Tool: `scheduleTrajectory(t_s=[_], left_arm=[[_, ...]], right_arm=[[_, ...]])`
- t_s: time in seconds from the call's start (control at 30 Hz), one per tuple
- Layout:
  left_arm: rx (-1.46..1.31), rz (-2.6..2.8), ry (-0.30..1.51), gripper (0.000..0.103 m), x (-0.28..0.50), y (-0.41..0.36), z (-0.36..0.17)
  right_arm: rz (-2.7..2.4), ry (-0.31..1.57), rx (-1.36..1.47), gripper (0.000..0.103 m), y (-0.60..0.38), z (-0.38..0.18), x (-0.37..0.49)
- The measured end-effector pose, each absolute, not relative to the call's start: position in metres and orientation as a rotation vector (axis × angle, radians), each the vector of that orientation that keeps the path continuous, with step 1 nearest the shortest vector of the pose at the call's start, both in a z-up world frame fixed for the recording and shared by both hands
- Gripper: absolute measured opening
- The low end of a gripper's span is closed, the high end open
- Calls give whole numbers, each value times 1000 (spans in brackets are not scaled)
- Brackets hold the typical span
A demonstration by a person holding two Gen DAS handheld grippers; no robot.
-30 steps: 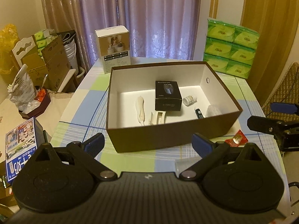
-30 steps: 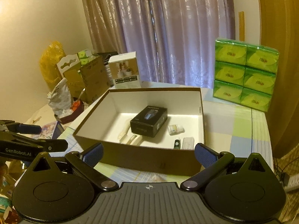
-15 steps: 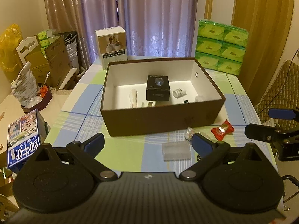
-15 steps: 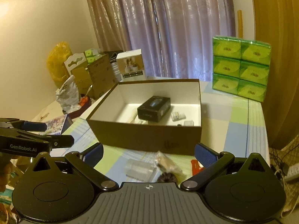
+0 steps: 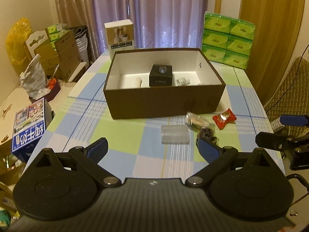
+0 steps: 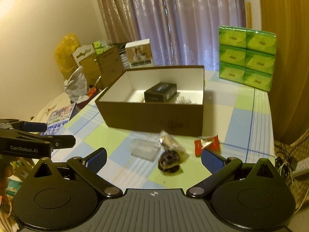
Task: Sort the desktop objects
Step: 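Withdraw both tools from the box toward the cup and candy packet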
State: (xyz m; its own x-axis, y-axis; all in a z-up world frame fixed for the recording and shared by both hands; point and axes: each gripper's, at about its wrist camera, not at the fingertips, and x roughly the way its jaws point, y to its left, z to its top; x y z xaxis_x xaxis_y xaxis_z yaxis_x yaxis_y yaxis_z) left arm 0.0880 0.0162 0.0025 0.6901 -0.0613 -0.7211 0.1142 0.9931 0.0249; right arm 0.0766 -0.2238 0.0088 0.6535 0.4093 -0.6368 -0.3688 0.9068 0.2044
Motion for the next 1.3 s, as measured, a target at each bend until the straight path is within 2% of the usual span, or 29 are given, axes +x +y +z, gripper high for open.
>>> scheduleTrajectory(t_s=[0.6, 1.3], left_arm=[[88, -46, 852, 99, 53, -11, -14], [115, -102, 941, 98, 119, 7, -49]], right_arm=[[454, 784, 19, 101, -247, -12, 50], [339, 901, 18, 101, -238, -65, 106]])
